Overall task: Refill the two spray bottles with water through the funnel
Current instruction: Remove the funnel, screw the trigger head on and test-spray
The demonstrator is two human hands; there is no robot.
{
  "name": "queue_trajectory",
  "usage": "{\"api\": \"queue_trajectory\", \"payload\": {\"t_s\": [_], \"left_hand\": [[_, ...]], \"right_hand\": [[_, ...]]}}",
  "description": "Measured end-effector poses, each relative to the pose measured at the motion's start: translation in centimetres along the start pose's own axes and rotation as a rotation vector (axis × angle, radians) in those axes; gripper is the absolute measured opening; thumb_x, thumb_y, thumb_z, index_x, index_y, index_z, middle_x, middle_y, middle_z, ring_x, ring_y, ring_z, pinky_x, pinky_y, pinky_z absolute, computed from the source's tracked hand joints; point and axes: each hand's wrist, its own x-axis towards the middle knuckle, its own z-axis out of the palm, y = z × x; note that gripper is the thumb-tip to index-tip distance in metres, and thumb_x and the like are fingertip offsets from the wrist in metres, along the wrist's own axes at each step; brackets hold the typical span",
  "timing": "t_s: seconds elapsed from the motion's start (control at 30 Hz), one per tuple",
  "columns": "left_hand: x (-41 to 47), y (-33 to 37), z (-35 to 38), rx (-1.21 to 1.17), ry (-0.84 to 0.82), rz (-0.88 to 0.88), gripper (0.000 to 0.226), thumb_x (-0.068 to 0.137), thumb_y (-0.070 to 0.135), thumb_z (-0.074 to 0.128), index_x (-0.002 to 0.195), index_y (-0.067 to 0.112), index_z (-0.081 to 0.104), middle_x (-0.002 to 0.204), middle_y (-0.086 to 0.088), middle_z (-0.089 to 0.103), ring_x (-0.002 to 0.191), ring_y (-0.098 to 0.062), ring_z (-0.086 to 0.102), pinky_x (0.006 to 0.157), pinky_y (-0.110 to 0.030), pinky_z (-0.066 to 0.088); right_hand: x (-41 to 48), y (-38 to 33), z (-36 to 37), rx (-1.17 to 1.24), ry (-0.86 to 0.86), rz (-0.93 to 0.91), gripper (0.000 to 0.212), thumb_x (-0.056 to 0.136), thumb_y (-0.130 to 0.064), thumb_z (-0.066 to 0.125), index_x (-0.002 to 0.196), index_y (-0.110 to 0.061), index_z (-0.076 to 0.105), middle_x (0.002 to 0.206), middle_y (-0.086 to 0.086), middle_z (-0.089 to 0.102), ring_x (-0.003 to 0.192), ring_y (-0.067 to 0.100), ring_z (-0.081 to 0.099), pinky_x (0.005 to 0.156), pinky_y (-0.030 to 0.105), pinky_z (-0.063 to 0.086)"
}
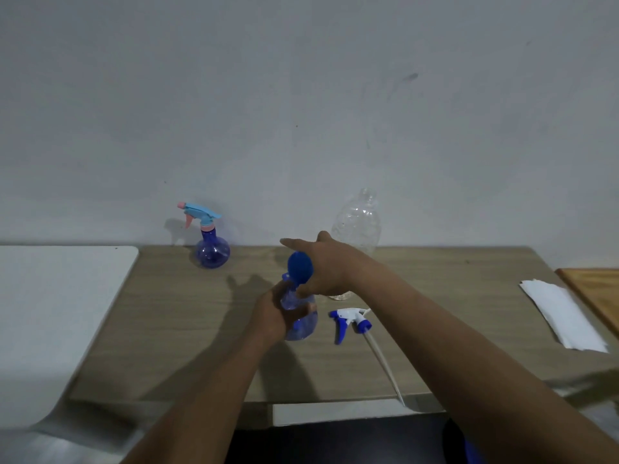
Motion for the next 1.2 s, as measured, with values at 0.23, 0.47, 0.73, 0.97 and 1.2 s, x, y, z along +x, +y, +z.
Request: {"api": "queue_trajectory", "payload": {"t_s": [0.23, 0.47, 0.73, 0.97, 1.2], "left_hand": [[-0.3, -1.5, -1.6, -0.057, 0.061, -0.004, 0.045, 0.070, 0.031, 0.090, 0.102, 0.039, 0.060, 0.096, 0.020, 0.068, 0.094, -0.005, 0.064, 0.089, -0.026, 0.049], [-1.6, -3.5, -3.9, -0.126, 0.111, 0.007, 0.051, 0.062, 0.034, 0.089, 0.108, 0.040, 0.067, 0.101, 0.015, 0.073, 0.096, -0.004, 0.068, 0.088, -0.033, 0.053], [-1.6, -5.0, -4.2, -0.128, 0.137, 0.006, 0.070, 0.051, 0.044, 0.087, 0.117, 0.033, 0.065, 0.108, 0.007, 0.073, 0.103, -0.013, 0.069, 0.094, -0.043, 0.056], [-1.6, -5.5, -4.1, -0.096, 0.130, 0.012, 0.069, 0.058, 0.039, 0.087, 0.123, 0.032, 0.063, 0.112, 0.008, 0.072, 0.104, -0.010, 0.067, 0.086, -0.028, 0.054], [-2.0, -5.6, -3.7, -0.119, 0.123, -0.013, 0.065, 0.071, 0.016, 0.089, 0.129, 0.023, 0.061, 0.115, 0.006, 0.070, 0.107, -0.013, 0.066, 0.092, -0.032, 0.054]], "right_hand": [[-2.2, 2.2, -1.4, 0.266, 0.118, 0.075, 0.066, 0.069, -0.033, 0.083, 0.119, -0.024, 0.041, 0.113, 0.002, 0.046, 0.087, 0.021, 0.060, 0.071, 0.033, 0.055], [-1.0, 3.4, 5.7, 0.665, 0.425, 0.143, 0.060, 0.064, -0.047, 0.078, 0.119, -0.034, 0.058, 0.108, -0.011, 0.061, 0.108, 0.021, 0.057, 0.089, 0.037, 0.052], [3.3, 4.4, 14.8, 0.611, 0.385, 0.225, 0.059, 0.077, -0.035, 0.078, 0.130, -0.021, 0.056, 0.120, 0.004, 0.056, 0.102, 0.018, 0.056, 0.083, 0.022, 0.042], [5.0, 4.7, 17.8, 0.442, 0.226, 0.245, 0.060, 0.084, -0.029, 0.075, 0.134, -0.012, 0.047, 0.128, 0.012, 0.060, 0.117, 0.032, 0.056, 0.095, 0.039, 0.046], [1.6, 7.2, 17.4, 0.262, 0.287, 0.282, 0.045, 0.096, -0.022, 0.059, 0.138, -0.013, 0.049, 0.132, 0.011, 0.057, 0.121, 0.030, 0.055, 0.095, 0.041, 0.048]]}}
